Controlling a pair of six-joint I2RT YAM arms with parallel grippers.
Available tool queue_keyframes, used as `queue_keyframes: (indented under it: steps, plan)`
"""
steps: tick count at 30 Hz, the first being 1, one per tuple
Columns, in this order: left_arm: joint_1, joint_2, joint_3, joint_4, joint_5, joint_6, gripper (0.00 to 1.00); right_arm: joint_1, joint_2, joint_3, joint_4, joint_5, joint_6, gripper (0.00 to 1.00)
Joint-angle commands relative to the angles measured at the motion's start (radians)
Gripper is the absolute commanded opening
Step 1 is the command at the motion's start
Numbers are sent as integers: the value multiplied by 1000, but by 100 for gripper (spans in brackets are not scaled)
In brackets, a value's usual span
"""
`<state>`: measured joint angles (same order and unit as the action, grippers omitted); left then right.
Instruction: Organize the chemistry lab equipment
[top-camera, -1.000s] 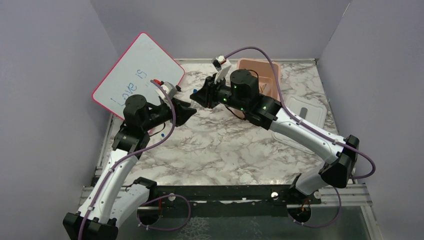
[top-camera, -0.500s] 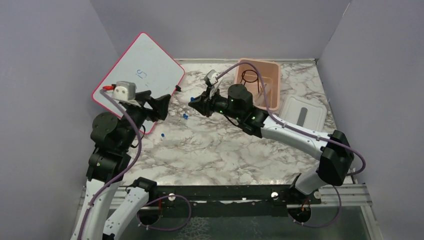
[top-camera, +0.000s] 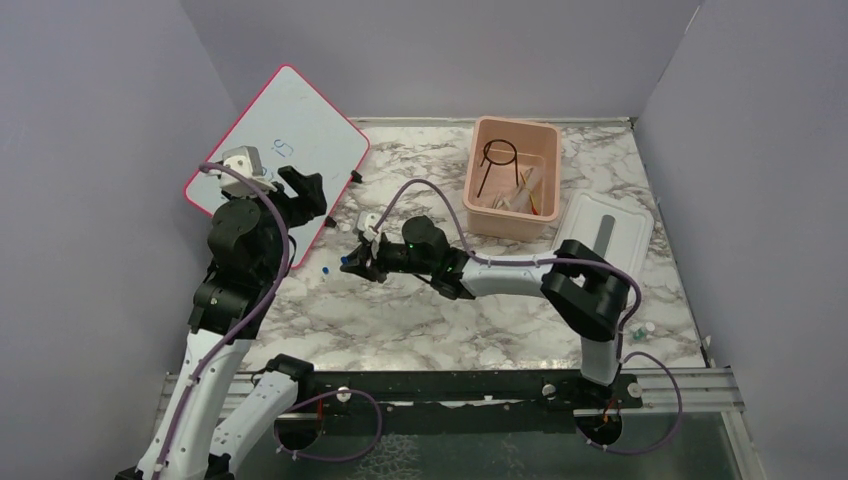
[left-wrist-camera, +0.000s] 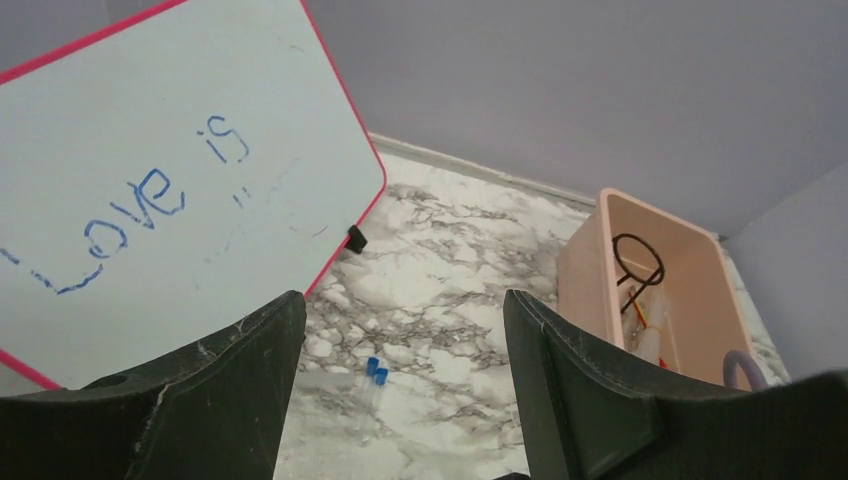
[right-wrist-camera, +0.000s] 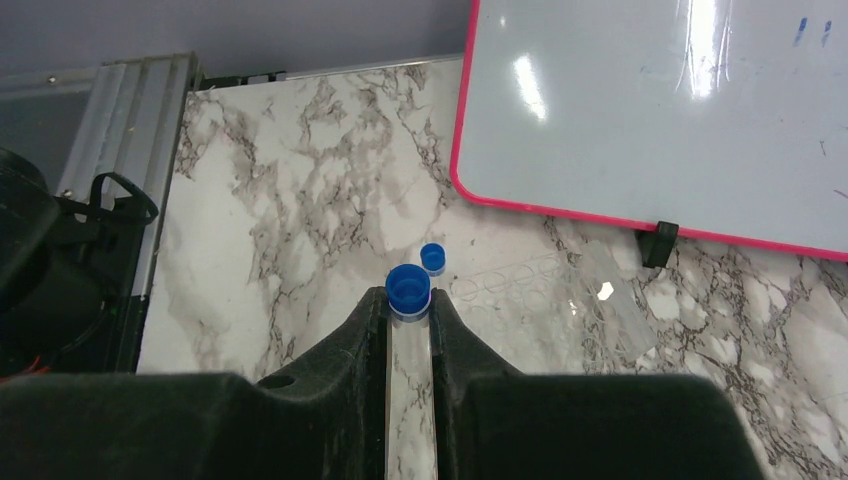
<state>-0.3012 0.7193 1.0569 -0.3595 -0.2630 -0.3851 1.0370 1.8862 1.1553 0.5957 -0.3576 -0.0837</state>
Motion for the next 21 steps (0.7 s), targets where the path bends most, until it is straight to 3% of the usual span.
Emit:
queue_keyframes:
  steps: [1,21]
  plan:
    - [2,-11,-46,14,-88,11,75,3,69,-5,201,-43,2,14]
    - [18,80,-115,56,-61,26,75,21,264,65,307,-1,-19,13]
